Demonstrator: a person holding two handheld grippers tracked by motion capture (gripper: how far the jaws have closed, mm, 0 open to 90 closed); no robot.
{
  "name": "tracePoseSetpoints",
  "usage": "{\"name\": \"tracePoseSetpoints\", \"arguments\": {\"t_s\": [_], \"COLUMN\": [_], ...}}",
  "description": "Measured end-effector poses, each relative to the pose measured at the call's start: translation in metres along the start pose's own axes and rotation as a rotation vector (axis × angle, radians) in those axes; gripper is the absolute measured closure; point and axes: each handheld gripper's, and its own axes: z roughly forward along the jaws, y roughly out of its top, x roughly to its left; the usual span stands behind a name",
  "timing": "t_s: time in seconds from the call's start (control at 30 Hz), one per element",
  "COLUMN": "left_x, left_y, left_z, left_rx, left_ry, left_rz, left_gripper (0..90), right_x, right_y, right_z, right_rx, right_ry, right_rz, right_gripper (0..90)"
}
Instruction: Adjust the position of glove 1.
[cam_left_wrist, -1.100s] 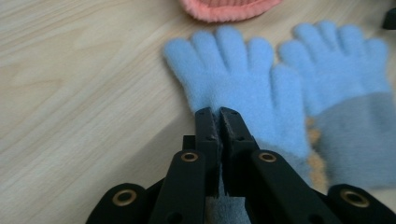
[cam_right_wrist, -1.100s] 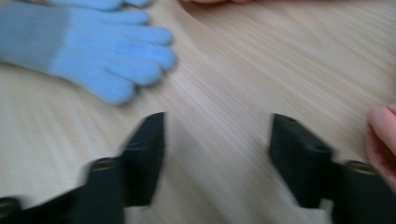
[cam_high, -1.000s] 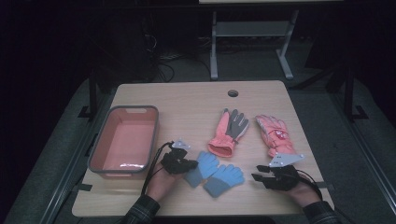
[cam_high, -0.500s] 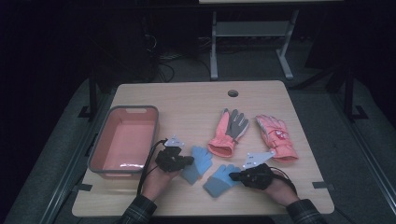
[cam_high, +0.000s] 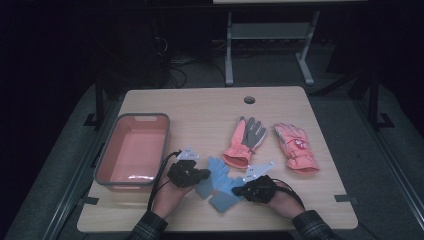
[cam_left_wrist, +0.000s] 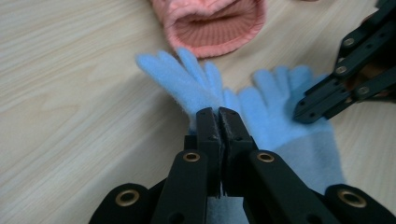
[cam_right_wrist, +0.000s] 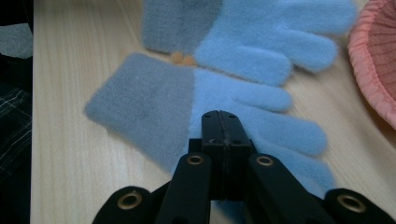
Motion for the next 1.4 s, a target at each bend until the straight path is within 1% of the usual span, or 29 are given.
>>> {"name": "tracePoseSetpoints", "arguments": {"t_s": [0.03,0.17,0.23,0.27,0.33,0.37,0.4,0.43,0.47,0.6,0.63,0.67,0.7,0.73,0.83,0.87,0.9,0.93,1.0,1.07,1.1,1.17,1.23,1.33,1.37,1.4], "left_x": [-0.002,-0.009,-0.013,-0.016,-0.022,-0.025,-0.025,-0.029,-0.033,-0.043,-0.045,-0.046,-0.047,-0.047,-0.047,-0.047,-0.046,-0.045,-0.041,-0.037,-0.035,-0.032,-0.029,-0.027,-0.027,-0.027], "left_y": [0.0,0.002,0.004,0.004,0.006,0.007,0.007,0.007,0.007,0.007,0.007,0.007,0.007,0.008,0.009,0.01,0.01,0.01,0.01,0.01,0.009,0.008,0.005,0.003,0.003,0.002], "left_z": [0.0,0.0,0.0,0.0,0.002,0.003,0.003,0.005,0.007,0.012,0.014,0.015,0.015,0.015,0.013,0.012,0.012,0.011,0.01,0.011,0.014,0.019,0.025,0.034,0.037,0.039], "left_rx": [-0.01,-0.021,-0.023,-0.021,-0.022,-0.019,-0.019,-0.018,-0.008,0.014,0.012,0.009,0.005,-0.004,-0.023,-0.027,-0.03,-0.033,-0.028,-0.022,-0.015,0.003,0.021,0.045,0.057,0.063], "left_ry": [-0.006,-0.038,-0.063,-0.07,-0.084,-0.09,-0.09,-0.096,-0.112,-0.132,-0.138,-0.146,-0.155,-0.164,-0.177,-0.177,-0.176,-0.171,-0.158,-0.142,-0.137,-0.124,-0.122,-0.116,-0.114,-0.113], "left_rz": [-0.002,-0.007,0.002,0.006,0.026,0.034,0.034,0.042,0.045,0.058,0.062,0.064,0.069,0.065,0.068,0.065,0.072,0.065,0.071,0.071,0.075,0.074,0.07,0.073,0.078,0.073], "left_gripper": [87.8,87.8,87.8,87.8,87.8,87.8,87.7,87.6,87.7,87.4,87.0,86.0,83.5,80.2,72.1,71.5,70.4,69.5,65.9,61.6,60.6,60.4,60.0,60.1,61.0,62.9], "right_x": [0.001,0.001,0.002,0.002,0.002,0.001,0.001,0.001,0.001,0.001,0.0,0.0,0.001,0.001,-0.002,-0.004,-0.006,-0.009,-0.012,-0.016,-0.017,-0.021,-0.026,-0.033,-0.036,-0.037], "right_y": [0.001,0.002,0.002,0.002,0.002,0.002,0.002,0.002,0.002,0.002,0.002,0.003,0.003,0.002,-0.003,-0.006,-0.009,-0.013,-0.019,-0.026,-0.03,-0.038,-0.047,-0.058,-0.06,-0.062], "right_z": [0.001,0.003,0.003,0.003,0.003,0.003,0.003,0.003,0.003,0.004,0.004,0.004,0.003,0.001,-0.011,-0.016,-0.02,-0.025,-0.034,-0.044,-0.049,-0.057,-0.063,-0.069,-0.07,-0.071], "right_rx": [-0.002,0.003,-0.001,0.0,-0.001,-0.002,-0.002,-0.003,-0.004,-0.008,-0.01,-0.01,-0.008,-0.008,-0.018,-0.02,-0.021,-0.021,-0.02,-0.027,-0.031,-0.034,-0.032,-0.029,-0.035,-0.037], "right_ry": [0.003,-0.001,0.003,0.002,0.003,0.003,0.003,0.003,0.003,0.002,0.002,0.003,-0.001,-0.003,-0.015,-0.024,-0.036,-0.046,-0.067,-0.083,-0.092,-0.113,-0.156,-0.206,-0.216,-0.224], "right_rz": [0.001,-0.012,0.004,0.003,0.003,0.002,0.001,0.004,0.004,0.0,0.0,0.001,-0.002,-0.004,0.008,0.016,0.025,0.031,0.053,0.064,0.081,0.099,0.113,0.147,0.151,0.156], "right_gripper": [89.9,89.9,89.9,89.9,89.9,89.9,89.9,89.9,89.9,89.9,89.7,88.4,86.1,83.8,80.7,79.7,78.9,77.5,74.4,68.8,66.1,58.4,49.5,42.5,41.0,39.6]}}
